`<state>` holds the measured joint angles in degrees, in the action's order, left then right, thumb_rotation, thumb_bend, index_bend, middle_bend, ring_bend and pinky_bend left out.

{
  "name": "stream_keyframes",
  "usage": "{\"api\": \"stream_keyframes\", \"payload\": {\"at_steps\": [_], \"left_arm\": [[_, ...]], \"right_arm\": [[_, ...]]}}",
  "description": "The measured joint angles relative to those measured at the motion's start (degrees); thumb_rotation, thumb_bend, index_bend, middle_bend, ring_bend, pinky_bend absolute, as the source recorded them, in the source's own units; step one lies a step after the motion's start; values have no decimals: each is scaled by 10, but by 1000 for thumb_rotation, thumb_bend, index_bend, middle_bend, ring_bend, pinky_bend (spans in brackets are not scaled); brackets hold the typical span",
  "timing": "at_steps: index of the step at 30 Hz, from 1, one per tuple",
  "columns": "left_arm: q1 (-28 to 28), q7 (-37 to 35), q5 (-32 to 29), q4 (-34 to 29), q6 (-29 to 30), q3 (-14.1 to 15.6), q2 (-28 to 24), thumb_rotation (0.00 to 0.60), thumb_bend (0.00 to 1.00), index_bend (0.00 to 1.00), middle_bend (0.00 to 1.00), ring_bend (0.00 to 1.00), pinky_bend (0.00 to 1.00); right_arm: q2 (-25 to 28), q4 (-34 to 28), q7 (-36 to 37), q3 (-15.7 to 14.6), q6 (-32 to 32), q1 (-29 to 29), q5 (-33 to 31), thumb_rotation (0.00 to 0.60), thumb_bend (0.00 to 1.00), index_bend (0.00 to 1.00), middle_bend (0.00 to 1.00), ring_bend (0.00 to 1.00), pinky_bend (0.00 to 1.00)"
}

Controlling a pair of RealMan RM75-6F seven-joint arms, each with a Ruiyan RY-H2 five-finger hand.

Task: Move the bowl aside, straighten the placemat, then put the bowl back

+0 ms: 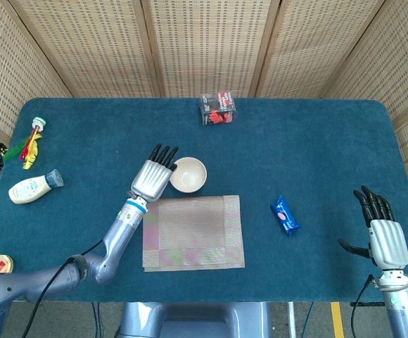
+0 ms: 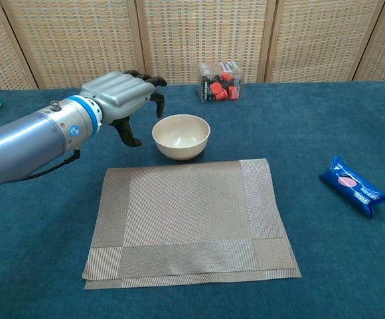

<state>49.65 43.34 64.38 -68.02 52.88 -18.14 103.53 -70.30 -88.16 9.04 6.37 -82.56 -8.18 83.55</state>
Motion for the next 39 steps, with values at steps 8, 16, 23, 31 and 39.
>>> {"api": "stream_keyframes", "payload": {"at_steps": [8, 16, 23, 31, 39], "left_arm": [[28, -6, -12, 62, -15, 11, 43, 600, 242, 383, 0, 0, 0], [48, -25, -10, 123, -20, 21, 79, 600, 247, 525, 0, 0, 0], [58, -51, -5, 166, -18, 25, 106, 600, 272, 606, 0, 0, 0], [62, -74, 9, 194, -9, 30, 123, 600, 448, 637, 0, 0, 0], [60, -89, 19, 206, 0, 35, 127, 600, 499, 648, 0, 0, 0]], "right_arm": [[0, 2, 3, 2, 0, 0, -2, 600, 168, 0, 0, 0, 0], [1, 0, 6, 1, -3, 1, 1, 600, 169, 0, 0, 0, 0], [1, 0, 7, 1, -3, 1, 3, 600, 168, 0, 0, 0, 0], [0, -2, 6, 0, -6, 2, 7, 600, 169, 0, 0, 0, 0], [-1, -2, 3, -1, -7, 2, 10, 600, 168, 0, 0, 0, 0]]}}
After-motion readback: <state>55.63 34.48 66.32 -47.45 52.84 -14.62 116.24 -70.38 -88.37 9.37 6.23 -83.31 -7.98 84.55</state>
